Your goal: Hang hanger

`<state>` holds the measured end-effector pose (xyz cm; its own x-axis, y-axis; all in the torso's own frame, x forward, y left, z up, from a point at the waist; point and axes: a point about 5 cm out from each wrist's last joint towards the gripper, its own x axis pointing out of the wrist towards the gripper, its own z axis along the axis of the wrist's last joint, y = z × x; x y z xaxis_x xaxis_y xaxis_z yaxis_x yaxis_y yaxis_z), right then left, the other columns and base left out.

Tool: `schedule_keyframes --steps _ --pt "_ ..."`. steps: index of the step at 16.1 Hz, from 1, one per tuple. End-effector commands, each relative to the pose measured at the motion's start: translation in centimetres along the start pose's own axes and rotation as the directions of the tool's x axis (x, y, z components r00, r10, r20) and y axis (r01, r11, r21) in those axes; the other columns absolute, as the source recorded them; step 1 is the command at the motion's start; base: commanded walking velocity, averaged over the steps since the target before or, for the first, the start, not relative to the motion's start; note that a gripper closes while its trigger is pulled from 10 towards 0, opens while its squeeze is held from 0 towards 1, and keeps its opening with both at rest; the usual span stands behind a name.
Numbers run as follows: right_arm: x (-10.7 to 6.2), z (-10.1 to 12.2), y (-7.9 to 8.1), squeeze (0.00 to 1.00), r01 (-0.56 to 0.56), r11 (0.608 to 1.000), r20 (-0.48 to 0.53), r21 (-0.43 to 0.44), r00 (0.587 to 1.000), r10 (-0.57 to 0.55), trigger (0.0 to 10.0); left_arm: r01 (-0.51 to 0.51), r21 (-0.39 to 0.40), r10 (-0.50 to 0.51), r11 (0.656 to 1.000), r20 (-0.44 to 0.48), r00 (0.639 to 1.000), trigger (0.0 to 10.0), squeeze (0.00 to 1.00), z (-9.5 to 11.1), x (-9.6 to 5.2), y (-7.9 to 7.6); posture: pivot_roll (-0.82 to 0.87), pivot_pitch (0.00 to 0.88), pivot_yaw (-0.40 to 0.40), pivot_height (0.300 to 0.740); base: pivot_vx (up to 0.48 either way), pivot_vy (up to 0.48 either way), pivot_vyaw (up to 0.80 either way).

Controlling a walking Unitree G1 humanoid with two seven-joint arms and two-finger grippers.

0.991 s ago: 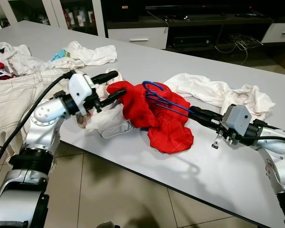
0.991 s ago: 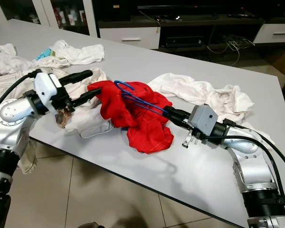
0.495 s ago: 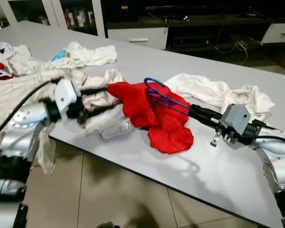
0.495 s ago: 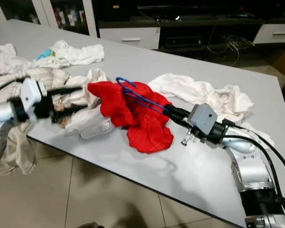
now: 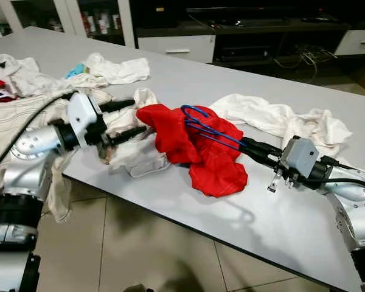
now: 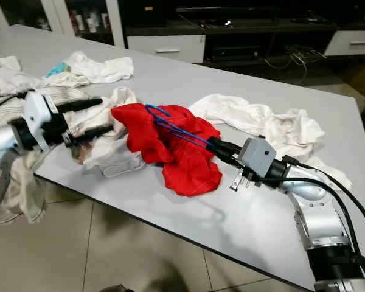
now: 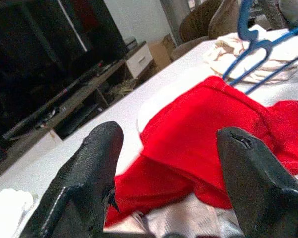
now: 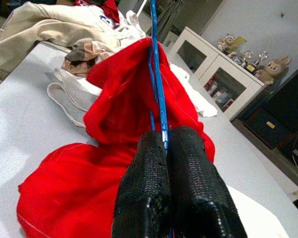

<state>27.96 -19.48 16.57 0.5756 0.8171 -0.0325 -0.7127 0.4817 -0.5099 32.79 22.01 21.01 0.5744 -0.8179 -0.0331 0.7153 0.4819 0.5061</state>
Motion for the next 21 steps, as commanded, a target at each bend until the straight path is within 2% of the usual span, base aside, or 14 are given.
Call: schedule_keyframes --steps 1,2,3,8,12,15,17,21 --pt "-0.1 0.5 0.1 0.06 -0.024 0.999 0.006 -0.025 1.000 0.025 10.0 0.025 0.051 -0.022 0.998 -0.052 0.998 10.0 0.93 -0.1 -0.3 0.3 -0.07 0.000 0.026 0.740 0.000 0.000 0.00" --pt "-0.2 0.5 0.1 0.06 -0.025 0.999 0.006 -0.025 1.000 0.026 10.0 0.032 0.057 -0.028 0.998 -0.062 0.998 10.0 0.93 -0.1 -0.3 0.3 -0.07 0.000 0.026 0.740 0.000 0.000 0.00" --pt "-0.1 0.5 0.1 0.07 -0.026 0.999 0.007 -0.025 1.000 0.027 10.0 0.076 0.057 -0.069 0.995 -0.106 0.992 10.0 0.00 -0.6 -0.3 0.0 -0.07 0.000 0.026 0.740 0.000 0.000 0.00" --pt "0.1 0.9 -0.2 0.06 -0.022 0.999 0.016 -0.034 1.000 0.023 10.0 0.197 -0.004 -0.194 0.980 -0.200 0.960 10.0 0.00 -1.7 -0.9 -1.0 -0.07 0.000 0.025 0.740 0.000 0.000 0.00" --pt "0.2 1.2 -0.1 0.07 -0.037 0.998 0.032 -0.053 0.999 0.038 10.0 0.186 0.026 -0.175 0.982 -0.226 0.958 10.0 0.00 -2.1 -0.9 -0.7 -0.06 0.000 0.024 0.740 0.000 0.000 0.00" --pt "0.4 1.8 0.1 0.08 -0.047 0.997 0.053 -0.067 0.997 0.050 10.0 0.183 0.044 -0.168 0.982 -0.232 0.958 10.0 0.00 -2.2 -0.5 -0.5 -0.07 0.000 0.024 0.740 0.000 0.000 0.00" --pt "0.8 2.0 0.5 0.08 -0.068 0.994 0.061 -0.086 0.995 0.074 10.0 0.192 0.063 -0.175 0.979 -0.208 0.962 10.0 0.00 -2.1 0.4 -0.8 -0.07 0.000 0.025 0.740 0.000 0.000 0.00" --pt "1.0 2.1 0.9 0.07 -0.089 0.991 0.052 -0.095 0.994 0.095 10.0 0.209 0.084 -0.191 0.974 -0.187 0.964 10.0 0.00 -1.9 1.2 -1.2 -0.07 0.000 0.025 0.740 0.000 0.000 0.00"
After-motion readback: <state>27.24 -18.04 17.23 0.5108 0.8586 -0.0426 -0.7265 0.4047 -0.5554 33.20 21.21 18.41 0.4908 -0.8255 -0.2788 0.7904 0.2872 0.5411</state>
